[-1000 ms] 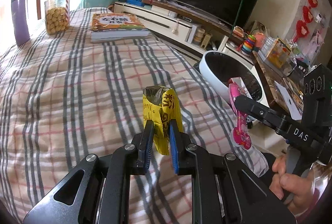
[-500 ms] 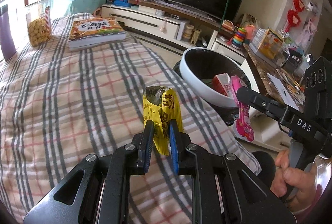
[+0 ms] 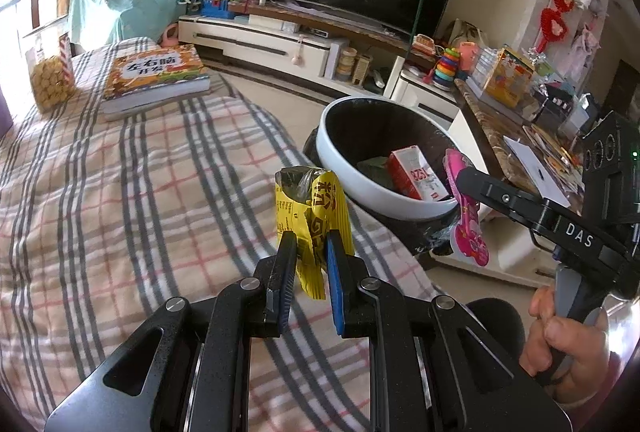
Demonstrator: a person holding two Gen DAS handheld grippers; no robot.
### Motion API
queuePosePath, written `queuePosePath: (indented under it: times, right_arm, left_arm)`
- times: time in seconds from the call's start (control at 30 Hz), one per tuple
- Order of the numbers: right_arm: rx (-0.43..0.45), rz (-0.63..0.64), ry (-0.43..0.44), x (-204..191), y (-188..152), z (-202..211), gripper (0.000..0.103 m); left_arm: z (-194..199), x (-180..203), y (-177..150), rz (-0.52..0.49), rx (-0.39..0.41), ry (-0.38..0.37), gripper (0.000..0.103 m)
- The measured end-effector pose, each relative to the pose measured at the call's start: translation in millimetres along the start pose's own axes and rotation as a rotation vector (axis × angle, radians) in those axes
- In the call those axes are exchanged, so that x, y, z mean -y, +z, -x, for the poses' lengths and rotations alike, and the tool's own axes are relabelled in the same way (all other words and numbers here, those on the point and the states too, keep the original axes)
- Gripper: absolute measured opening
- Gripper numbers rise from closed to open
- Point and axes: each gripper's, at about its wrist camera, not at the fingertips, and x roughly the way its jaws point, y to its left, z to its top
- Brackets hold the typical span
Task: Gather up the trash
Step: 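Carry the yellow chip bag and pink lollipop in both grippers over the trash bin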
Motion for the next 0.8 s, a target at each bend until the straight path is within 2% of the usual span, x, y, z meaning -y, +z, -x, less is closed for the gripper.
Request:
queuePosePath:
  times: [0.8]
  right_arm:
    - [0.019, -0.020, -0.055, 34.5, 22.8, -2.2, 0.049]
  left_arm:
    - [-15.6, 36.0, 38.4, -0.081, 0.027, -0.036, 0.014]
